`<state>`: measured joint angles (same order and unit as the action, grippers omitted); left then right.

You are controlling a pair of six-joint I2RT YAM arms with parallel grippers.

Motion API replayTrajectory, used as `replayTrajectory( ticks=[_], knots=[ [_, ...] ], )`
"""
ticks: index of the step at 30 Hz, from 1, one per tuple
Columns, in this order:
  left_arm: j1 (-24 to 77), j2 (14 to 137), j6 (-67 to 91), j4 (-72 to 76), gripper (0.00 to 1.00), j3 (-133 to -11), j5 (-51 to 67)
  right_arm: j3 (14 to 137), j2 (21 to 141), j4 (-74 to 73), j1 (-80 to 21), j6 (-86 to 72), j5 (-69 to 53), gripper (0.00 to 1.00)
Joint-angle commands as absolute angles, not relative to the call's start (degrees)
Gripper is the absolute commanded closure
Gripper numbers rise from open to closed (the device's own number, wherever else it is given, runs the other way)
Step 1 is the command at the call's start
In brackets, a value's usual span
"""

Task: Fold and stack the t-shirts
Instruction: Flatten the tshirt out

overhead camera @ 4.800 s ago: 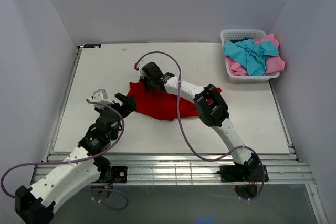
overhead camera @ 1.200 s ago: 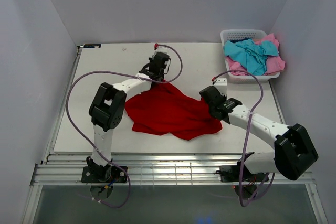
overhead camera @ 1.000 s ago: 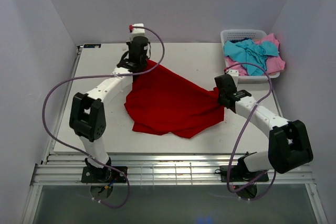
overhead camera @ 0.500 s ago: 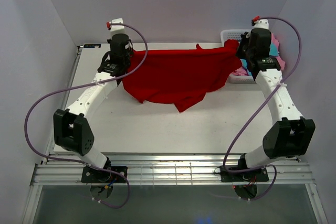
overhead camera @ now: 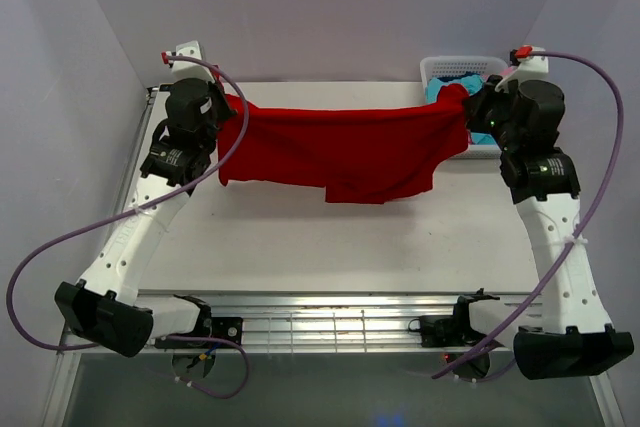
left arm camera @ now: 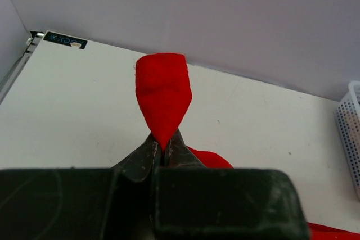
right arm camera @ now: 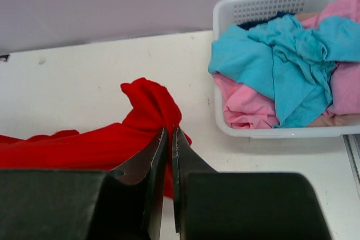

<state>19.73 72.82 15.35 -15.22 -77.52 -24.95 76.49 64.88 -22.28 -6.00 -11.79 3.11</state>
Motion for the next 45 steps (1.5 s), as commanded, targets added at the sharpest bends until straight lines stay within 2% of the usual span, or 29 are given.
replayTrajectory(
  ticks=[1,6,13,19,23,25,29,33,35,37,39,41,45],
  knots=[
    [19.2,68.5,17.4,-21.1,1.0,-80.2,-20.4,83.0,59.8,-24.8,-5.4,-12.0,0.6,0.9],
    [19.2,66.1,18.8,-27.5,1.0,-82.3,-16.7,91.4,55.8,-29.4,-5.4,-11.8,-4.7,0.92],
    [19.2,63.2,20.7,-30.9,1.0,-85.2,-14.0,95.9,55.3,-31.2,-5.4,-13.2,-8.6,0.92],
    [19.2,76.4,19.3,-33.8,1.0,-86.6,-12.7,89.2,62.7,-27.7,-5.4,-14.1,-8.7,0.92],
    [18.5,90.3,19.2,-33.9,1.0,-90.9,-11.0,89.9,76.3,-24.4,-5.3,-14.2,-9.7,0.92],
    [17.2,97.9,19.2,-34.1,1.0,-96.5,-9.3,92.5,81.9,-23.0,-5.3,-14.2,-10.8,0.92],
    [16.3,105.8,18.0,-34.1,1.0,-109.9,-9.0,100.8,92.9,-18.4,-5.1,-14.7,-11.7,0.92],
    [15.1,113.3,15.6,-37.3,1.0,-132.1,-10.2,121.3,101.2,-18.6,-4.0,-18.0,-15.1,0.92],
    [14.4,114.8,14.6,-37.9,1.0,-141.6,-11.1,127.8,104.6,-18.4,-3.3,-19.3,-16.4,0.92],
    [13.9,112.1,14.1,-32.6,1.0,-140.4,-11.4,133.5,105.4,-17.1,-2.4,-21.3,-17.9,0.92],
    [13.6,105.0,13.6,-27.5,1.0,-131.7,-11.6,133.8,104.2,-13.7,-1.6,-22.3,-19.9,0.92],
    [13.6,99.8,13.0,-19.2,1.0,-120.9,-12.2,130.5,100.8,-11.5,-0.7,-22.4,-20.7,0.92],
    [13.5,91.5,13.0,-15.3,1.0,-108.1,-12.8,118.1,93.4,-8.1,1.4,-21.2,-23.1,0.92]
  ],
)
